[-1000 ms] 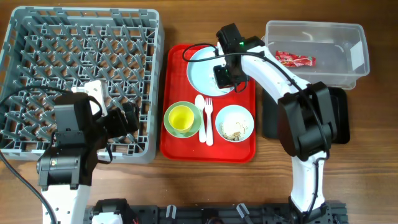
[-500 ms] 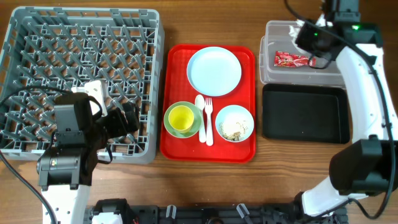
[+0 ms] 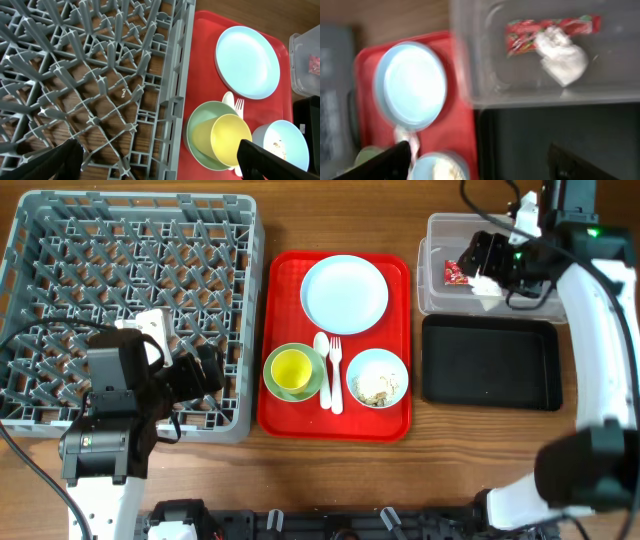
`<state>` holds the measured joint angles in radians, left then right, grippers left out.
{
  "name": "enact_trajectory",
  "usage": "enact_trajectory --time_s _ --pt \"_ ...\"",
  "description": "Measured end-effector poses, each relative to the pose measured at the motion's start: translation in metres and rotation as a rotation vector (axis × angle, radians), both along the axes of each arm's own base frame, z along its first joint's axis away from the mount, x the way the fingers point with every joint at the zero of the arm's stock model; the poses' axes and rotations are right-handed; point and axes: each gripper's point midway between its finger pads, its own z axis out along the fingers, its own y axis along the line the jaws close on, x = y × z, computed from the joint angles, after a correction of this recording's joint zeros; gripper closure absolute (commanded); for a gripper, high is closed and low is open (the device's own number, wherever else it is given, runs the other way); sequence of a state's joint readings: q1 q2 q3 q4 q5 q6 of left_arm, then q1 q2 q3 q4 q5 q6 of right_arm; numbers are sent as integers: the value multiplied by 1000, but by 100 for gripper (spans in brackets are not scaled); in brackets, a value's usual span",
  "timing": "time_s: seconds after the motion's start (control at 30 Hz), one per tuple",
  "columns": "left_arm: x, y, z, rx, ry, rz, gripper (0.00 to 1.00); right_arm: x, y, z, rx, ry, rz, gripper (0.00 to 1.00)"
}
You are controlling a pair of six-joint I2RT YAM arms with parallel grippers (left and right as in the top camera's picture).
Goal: Sort waste into correct bins and load items into the dishwasher rack
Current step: 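Drop the tissue into the clear bin with right gripper, then grasp the rim of the small blue rice bowl with right gripper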
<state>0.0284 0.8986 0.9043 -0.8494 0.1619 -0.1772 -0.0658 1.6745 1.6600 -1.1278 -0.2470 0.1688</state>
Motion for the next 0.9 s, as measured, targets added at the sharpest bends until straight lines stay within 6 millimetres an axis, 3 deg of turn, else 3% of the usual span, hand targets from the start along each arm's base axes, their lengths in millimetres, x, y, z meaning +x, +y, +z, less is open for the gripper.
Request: enact_trajectory --time_s 0.1,0.2,0.3,0.33,0.37,0.5,0.6,0.73,0.83,0.9 --pt "0 0 0 0 0 0 0 -31 20 32 -9 -48 61 15" --pt "0 0 0 0 -2 0 0 -56 27 43 -10 -96 67 15" --pt "0 0 0 0 0 0 0 -84 34 37 -10 -160 73 10" --pt "0 0 0 0 -1 0 0 -84 34 38 -12 -176 71 9" --pt "0 0 0 0 -2 0 0 -99 44 32 -11 -196 107 9" --pt "0 0 0 0 -1 0 0 -109 91 28 -4 -280 278 13" --pt "0 0 0 0 -1 0 0 -109 136 10 -21 -250 413 17" --pt "0 0 0 0 0 0 0 -112 186 -47 -72 -101 516 25" --pt "0 0 0 0 0 0 0 -118 205 -98 -112 42 511 37" --pt "0 0 0 0 2 0 0 -121 211 -118 -128 99 501 43"
